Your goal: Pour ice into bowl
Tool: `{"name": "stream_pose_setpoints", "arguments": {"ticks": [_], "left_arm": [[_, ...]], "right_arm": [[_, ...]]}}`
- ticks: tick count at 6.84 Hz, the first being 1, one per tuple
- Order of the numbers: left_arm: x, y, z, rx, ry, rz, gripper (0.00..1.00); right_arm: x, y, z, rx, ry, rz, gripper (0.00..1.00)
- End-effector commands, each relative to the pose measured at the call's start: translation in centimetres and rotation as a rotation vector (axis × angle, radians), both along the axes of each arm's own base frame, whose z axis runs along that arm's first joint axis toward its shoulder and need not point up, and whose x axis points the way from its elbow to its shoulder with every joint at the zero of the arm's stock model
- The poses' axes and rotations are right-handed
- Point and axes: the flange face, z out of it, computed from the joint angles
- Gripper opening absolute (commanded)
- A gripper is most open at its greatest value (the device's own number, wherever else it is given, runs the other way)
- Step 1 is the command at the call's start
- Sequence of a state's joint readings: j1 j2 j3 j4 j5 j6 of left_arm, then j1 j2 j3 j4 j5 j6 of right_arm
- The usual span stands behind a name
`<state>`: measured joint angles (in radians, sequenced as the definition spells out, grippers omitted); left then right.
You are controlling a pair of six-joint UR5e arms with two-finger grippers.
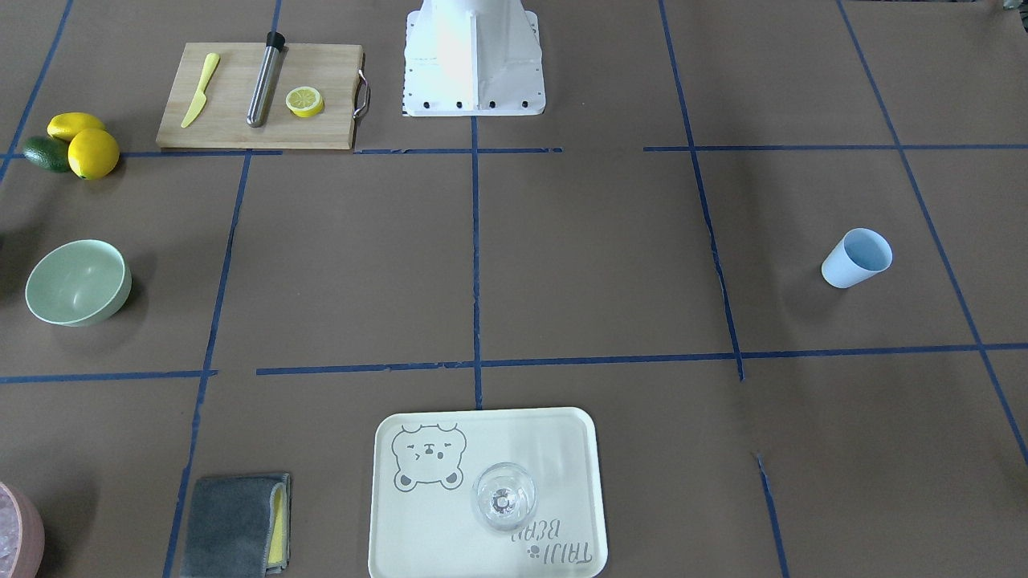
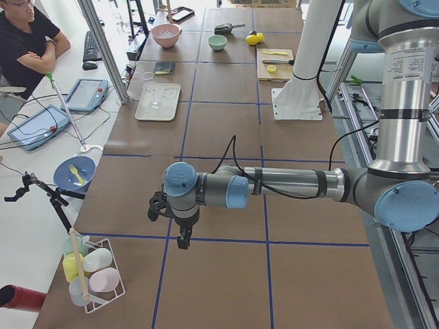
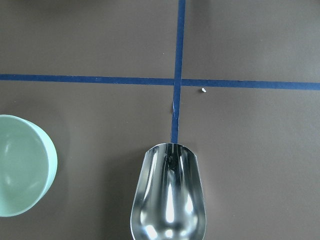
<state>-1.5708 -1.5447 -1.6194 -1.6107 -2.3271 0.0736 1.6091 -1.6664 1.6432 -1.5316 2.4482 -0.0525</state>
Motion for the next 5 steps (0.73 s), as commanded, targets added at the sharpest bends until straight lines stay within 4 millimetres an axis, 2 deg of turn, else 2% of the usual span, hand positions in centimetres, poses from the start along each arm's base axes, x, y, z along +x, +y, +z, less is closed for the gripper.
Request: {"name": "stream_pose_setpoints", "arguments": {"ticks": [1, 2, 4, 5], "left_arm": [[0.0, -0.2, -0.4, 0.008, 0.000, 0.000, 1.00], [0.1, -0.7, -1.9, 0.040, 0.000, 0.002, 1.00], [0.2, -2.1, -9.4, 0.192, 0.000, 0.002, 1.00], [0.2, -2.7, -12.7, 0.284, 0.001, 0.003, 1.00]], "right_arm": [[0.0, -0.3, -0.4, 0.009, 0.000, -0.001, 1.00], [0.0, -0.5, -0.9, 0.020, -0.001, 0.000, 1.00], [-0.4, -2.7, -3.5, 0.077, 0.006, -0.011, 1.00], [-0.3, -4.9, -5.3, 0.078, 0.004, 0.012, 1.00]]}}
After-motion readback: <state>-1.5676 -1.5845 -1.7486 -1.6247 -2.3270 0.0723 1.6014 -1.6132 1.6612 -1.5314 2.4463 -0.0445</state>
